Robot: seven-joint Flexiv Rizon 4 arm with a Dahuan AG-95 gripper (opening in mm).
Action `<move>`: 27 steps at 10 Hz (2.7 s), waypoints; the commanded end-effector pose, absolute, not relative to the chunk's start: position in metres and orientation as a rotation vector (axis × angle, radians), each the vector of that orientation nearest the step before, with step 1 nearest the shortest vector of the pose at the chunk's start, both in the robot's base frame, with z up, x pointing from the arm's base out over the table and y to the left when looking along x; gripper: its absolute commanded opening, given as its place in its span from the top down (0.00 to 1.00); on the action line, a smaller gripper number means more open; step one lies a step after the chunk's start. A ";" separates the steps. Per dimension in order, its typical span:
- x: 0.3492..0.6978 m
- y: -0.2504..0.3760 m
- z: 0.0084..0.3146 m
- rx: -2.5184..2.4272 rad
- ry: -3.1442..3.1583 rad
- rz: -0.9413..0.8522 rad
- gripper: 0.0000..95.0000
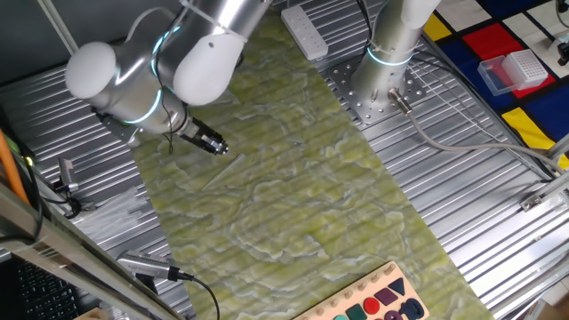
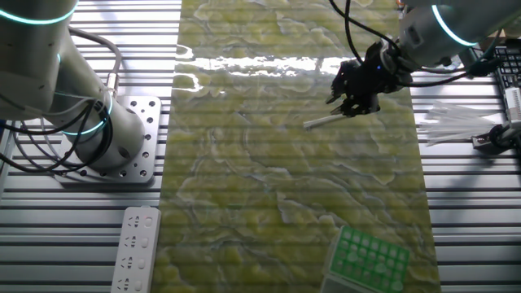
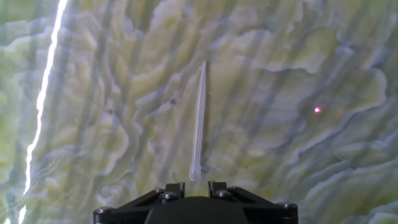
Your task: Insert a large pipette tip into the holder for large pipette tips
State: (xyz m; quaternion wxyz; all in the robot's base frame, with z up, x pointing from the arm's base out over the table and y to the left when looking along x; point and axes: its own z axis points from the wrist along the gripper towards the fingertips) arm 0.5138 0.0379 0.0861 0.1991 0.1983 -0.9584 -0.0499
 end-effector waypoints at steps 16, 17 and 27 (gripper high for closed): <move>0.474 0.035 0.028 0.536 -2.706 -0.128 0.80; 0.472 0.035 0.025 0.536 -2.708 -0.127 0.80; 0.469 0.035 0.017 0.537 -2.747 -0.117 0.80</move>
